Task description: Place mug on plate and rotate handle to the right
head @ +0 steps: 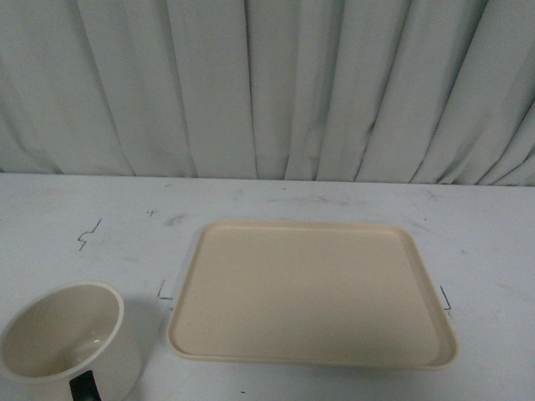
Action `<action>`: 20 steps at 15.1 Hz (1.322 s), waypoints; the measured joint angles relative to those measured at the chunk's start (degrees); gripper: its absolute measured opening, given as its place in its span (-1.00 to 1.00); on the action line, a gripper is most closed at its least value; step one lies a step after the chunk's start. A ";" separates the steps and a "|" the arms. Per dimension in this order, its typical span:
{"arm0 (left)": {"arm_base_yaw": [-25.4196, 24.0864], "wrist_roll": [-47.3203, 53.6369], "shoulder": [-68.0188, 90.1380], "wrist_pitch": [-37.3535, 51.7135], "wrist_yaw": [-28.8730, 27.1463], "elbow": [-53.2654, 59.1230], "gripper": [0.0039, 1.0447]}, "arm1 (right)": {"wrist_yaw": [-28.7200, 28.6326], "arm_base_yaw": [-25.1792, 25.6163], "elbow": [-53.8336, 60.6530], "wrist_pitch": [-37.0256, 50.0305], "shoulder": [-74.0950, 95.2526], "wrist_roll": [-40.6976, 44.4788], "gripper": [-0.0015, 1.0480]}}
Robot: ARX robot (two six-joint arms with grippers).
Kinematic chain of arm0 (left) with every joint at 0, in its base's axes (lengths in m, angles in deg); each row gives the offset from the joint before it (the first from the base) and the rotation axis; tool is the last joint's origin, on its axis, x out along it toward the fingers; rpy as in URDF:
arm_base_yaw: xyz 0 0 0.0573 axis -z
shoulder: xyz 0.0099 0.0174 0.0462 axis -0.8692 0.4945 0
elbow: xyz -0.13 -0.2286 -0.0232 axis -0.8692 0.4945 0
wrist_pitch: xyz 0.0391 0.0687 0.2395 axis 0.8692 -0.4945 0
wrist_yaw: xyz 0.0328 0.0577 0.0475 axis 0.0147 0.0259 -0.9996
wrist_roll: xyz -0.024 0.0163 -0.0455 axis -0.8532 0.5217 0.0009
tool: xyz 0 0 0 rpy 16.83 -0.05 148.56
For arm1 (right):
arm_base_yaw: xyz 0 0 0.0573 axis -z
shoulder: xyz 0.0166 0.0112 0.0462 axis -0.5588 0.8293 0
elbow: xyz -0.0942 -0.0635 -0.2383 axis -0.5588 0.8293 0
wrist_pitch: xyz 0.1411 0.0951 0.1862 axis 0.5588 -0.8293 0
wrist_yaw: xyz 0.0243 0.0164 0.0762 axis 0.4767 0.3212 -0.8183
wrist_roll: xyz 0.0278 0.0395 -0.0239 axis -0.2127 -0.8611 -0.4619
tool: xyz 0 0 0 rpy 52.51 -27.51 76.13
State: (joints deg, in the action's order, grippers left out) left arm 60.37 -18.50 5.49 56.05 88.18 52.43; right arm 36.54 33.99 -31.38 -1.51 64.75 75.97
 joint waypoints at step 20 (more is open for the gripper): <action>-5.03 4.07 59.89 -18.99 -7.96 -34.18 0.88 | 0.02 0.00 0.00 0.00 0.00 -0.15 0.87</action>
State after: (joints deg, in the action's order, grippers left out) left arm 55.35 -14.43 65.37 37.05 80.22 18.25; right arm 36.56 33.99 -31.38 -1.51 64.75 75.82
